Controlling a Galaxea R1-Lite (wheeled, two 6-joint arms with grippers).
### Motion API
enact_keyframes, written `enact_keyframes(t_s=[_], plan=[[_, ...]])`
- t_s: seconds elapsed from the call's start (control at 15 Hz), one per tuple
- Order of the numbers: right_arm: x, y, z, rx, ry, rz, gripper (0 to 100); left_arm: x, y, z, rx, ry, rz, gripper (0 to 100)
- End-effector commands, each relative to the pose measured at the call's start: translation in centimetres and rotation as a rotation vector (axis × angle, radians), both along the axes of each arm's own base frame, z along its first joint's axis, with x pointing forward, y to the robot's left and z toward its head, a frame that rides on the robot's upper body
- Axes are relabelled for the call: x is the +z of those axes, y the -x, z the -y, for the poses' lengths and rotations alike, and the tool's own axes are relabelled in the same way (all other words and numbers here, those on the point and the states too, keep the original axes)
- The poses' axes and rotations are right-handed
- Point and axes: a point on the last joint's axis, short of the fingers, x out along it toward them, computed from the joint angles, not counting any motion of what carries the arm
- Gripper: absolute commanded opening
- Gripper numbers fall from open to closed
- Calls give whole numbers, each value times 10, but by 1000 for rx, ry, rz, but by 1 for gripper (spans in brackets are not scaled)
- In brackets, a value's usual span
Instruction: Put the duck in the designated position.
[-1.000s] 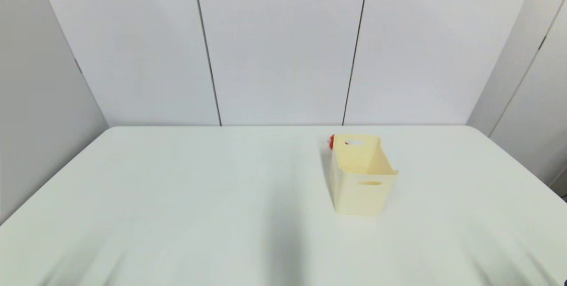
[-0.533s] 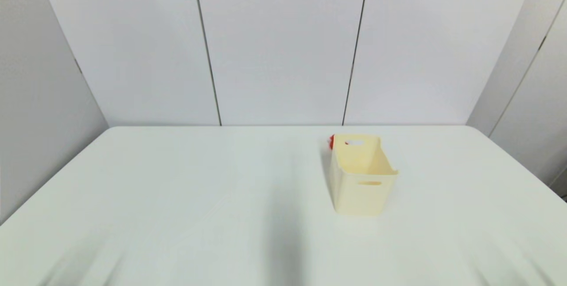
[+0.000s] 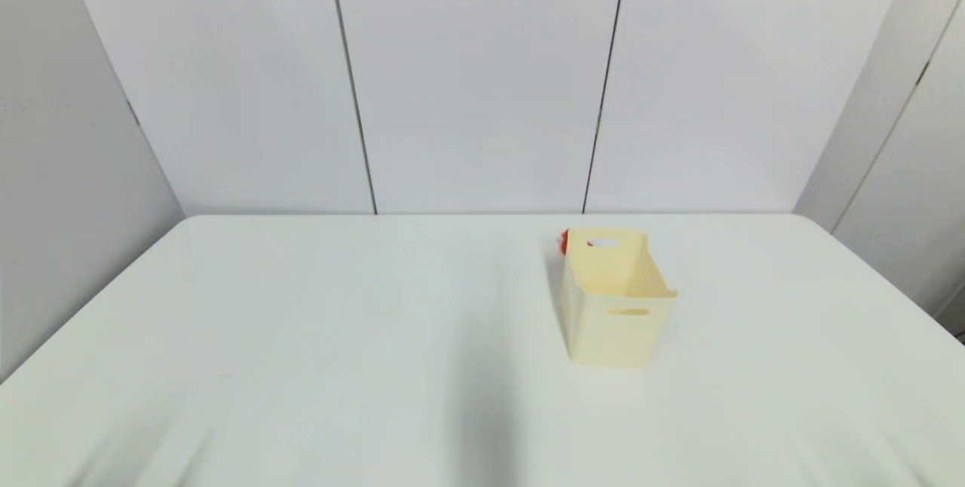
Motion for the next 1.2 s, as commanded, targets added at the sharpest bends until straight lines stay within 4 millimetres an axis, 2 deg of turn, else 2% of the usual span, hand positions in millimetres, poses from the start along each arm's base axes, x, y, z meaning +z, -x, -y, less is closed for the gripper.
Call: enact_keyframes(t_s=[0.07,1.2], plan=[[0,0,0,-6,-6,2,100,0,0,0,0,0,-1,100],[1,-1,0,-8,-25,13,100,0,0,0,1,0,-1,100]])
